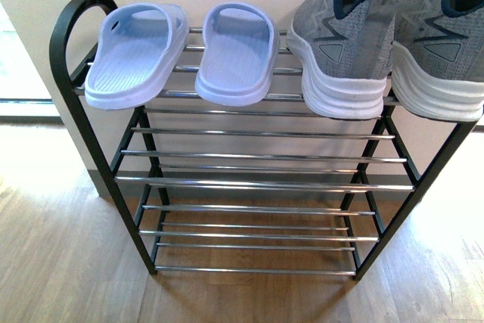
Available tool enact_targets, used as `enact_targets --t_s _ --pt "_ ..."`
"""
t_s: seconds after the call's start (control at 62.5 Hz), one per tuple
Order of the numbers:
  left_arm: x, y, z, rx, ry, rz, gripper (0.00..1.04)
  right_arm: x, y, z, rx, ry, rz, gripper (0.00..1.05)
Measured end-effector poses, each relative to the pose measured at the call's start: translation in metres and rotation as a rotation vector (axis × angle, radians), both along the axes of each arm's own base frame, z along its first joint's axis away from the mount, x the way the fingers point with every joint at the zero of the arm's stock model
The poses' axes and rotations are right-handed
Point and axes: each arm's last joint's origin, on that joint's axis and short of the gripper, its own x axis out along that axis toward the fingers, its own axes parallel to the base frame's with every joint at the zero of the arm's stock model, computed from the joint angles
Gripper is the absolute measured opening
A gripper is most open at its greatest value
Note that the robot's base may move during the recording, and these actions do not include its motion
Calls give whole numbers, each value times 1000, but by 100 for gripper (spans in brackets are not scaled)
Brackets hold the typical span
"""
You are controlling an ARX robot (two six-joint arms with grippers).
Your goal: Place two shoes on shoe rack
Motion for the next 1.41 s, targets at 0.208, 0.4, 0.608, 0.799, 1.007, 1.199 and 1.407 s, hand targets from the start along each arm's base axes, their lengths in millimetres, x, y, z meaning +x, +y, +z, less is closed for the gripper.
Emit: enact_targets --t_s 0.208,0.4,0.608,0.799,1.007,1.199,1.407 --pt "0 0 0 0 0 0 95 0 0 0 0 0 0 96" --pt "0 0 0 0 0 0 95 0 0 0 0 0 0 96" --pt "0 0 0 0 0 0 95 0 0 0 0 0 0 96" --pt "0 0 0 0 0 0 95 0 0 0 0 -1 0 96" --pt "0 0 0 0 0 0 95 0 0 0 0 0 0 96" --pt "0 0 0 1 0 0 95 0 0 0 0 0 0 96" --pt "0 0 0 1 0 0 95 0 0 0 0 1 0 96"
